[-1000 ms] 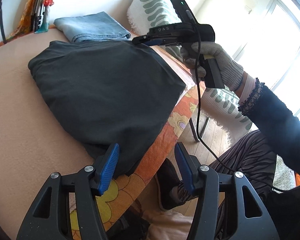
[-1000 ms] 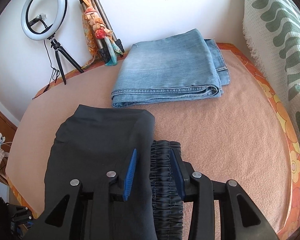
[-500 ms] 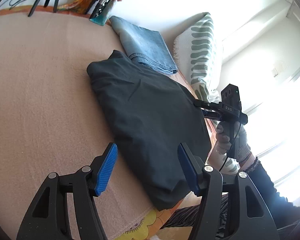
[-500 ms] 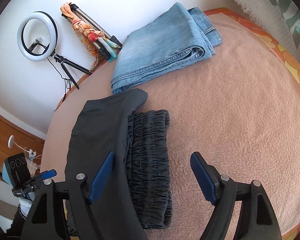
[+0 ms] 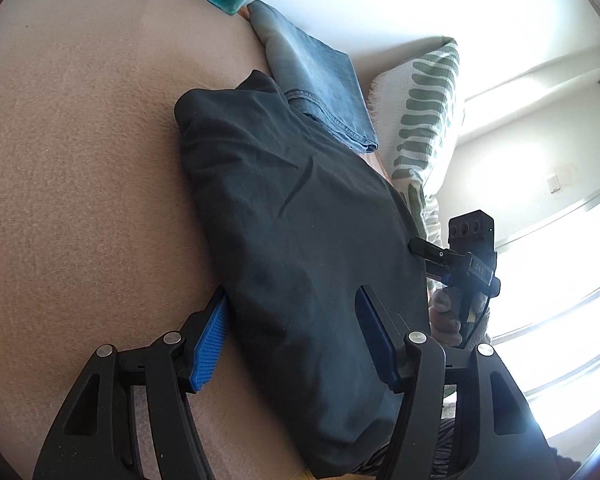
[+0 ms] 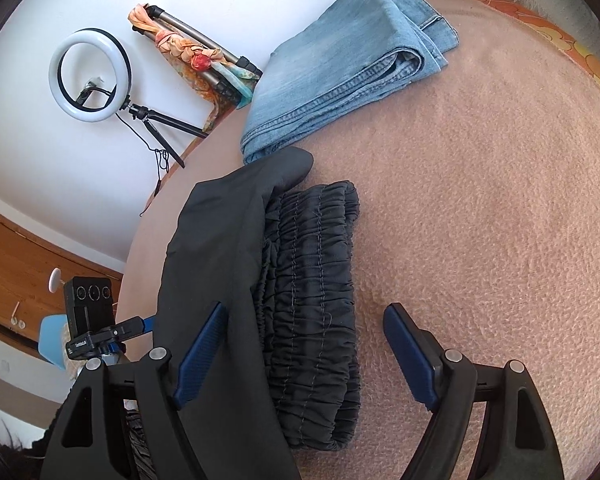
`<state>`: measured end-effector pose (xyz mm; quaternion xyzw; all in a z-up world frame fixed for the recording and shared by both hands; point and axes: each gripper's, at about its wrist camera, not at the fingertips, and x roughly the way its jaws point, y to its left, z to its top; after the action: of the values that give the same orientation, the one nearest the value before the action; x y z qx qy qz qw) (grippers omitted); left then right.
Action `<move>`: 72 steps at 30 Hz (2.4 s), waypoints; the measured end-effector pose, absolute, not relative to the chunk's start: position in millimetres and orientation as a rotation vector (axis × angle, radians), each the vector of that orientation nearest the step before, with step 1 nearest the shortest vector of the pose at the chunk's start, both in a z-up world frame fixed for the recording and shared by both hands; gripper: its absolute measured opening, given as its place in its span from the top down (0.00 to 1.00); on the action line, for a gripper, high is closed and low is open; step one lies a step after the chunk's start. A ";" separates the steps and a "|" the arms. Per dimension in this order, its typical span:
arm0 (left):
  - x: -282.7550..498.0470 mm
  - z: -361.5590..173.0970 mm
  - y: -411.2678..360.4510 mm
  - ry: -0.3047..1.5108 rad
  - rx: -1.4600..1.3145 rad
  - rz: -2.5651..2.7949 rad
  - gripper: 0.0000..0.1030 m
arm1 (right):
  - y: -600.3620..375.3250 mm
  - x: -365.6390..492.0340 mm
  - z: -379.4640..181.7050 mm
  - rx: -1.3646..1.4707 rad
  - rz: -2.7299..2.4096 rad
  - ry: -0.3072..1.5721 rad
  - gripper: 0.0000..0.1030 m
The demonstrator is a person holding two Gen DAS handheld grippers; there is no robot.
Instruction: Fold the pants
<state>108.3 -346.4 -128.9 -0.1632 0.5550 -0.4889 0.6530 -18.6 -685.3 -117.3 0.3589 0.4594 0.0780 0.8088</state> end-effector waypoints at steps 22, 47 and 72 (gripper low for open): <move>112.2 -130.4 -386.0 1.220 -0.306 -1.098 0.68 | -687.6 -19.2 -135.1 0.893 0.203 0.924 0.56; 96.5 -76.7 -372.6 0.988 -0.169 -1.128 0.94 | -630.8 -15.8 -51.4 0.638 0.144 0.825 0.83; 181.7 8.4 -451.0 0.813 -0.079 -1.142 0.94 | -688.5 46.4 4.1 0.556 0.042 0.678 0.83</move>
<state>181.7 -451.0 8.4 -0.0366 0.3740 -0.5253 0.7635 46.4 -688.5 4.1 0.2690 0.3280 0.0204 0.9053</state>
